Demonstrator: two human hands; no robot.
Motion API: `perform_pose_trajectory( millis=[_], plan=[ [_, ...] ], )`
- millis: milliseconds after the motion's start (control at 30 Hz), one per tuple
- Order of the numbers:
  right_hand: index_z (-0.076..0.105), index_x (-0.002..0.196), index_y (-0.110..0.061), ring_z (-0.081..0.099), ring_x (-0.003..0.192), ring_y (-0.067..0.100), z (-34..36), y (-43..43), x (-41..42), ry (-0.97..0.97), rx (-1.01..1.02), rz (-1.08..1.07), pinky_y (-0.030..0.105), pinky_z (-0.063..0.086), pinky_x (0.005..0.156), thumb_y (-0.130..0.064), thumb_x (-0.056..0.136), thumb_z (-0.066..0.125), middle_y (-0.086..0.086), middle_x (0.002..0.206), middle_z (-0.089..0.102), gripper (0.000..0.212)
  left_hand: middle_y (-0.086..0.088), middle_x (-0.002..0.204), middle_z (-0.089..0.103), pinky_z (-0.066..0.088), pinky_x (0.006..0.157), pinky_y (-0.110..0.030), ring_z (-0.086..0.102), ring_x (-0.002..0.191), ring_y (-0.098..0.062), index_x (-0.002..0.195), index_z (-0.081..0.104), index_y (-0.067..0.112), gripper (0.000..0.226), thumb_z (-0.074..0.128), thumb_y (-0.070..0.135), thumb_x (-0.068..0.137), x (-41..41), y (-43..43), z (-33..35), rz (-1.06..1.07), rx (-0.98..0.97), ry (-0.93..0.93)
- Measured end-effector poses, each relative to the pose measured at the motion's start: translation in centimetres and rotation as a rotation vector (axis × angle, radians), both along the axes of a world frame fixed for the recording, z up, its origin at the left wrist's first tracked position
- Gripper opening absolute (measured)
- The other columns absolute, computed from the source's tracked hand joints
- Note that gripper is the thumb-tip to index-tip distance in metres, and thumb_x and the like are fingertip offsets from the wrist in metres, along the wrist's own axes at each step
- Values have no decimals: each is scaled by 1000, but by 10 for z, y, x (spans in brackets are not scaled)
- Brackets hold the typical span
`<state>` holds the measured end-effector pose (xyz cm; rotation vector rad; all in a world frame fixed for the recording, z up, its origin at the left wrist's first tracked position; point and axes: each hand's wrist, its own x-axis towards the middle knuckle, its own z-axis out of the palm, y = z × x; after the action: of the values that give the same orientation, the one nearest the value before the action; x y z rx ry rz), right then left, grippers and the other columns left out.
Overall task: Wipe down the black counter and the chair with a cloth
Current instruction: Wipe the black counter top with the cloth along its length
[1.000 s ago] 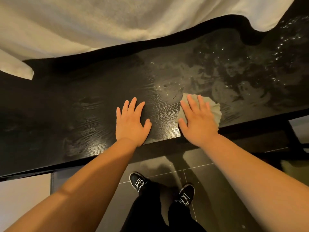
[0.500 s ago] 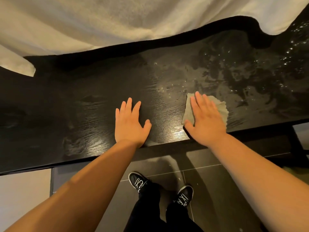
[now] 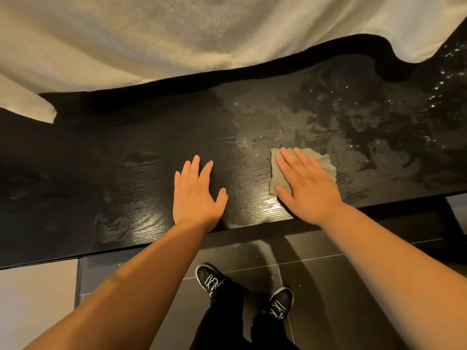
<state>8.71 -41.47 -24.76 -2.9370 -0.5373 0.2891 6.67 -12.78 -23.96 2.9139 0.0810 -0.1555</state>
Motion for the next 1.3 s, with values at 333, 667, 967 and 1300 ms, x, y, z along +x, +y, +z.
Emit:
perform_pose_trajectory(
  millis=[333,667,967,1300],
  plan=[
    [16,167,-21,-5,161,20,-5,61,-24,64,102,219,46,3,131,-59,96,36,-3,175,6,83,-6,176,13,4,132,-52,6,163,-29,167,23,26,81,50,58,98,6,0,-3,190,13,2],
    [16,166,-14,0,161,32,-7,54,6,1,76,-101,53,10,129,-53,101,34,6,174,9,78,-7,176,12,7,132,-54,5,163,-29,167,23,25,79,48,56,99,6,-2,-7,180,43,9],
    [17,167,-24,1,161,24,-13,34,22,19,60,125,50,9,130,-62,98,31,-3,174,10,80,-6,177,11,4,132,-52,4,163,-28,167,22,26,81,44,58,96,6,-1,-6,179,28,21],
    [15,167,-24,-4,161,28,-3,72,-25,70,45,230,49,2,130,-54,99,37,0,175,5,78,-5,177,7,6,132,-53,2,163,-29,168,17,28,81,43,61,98,8,0,-4,169,62,48]
  ],
)
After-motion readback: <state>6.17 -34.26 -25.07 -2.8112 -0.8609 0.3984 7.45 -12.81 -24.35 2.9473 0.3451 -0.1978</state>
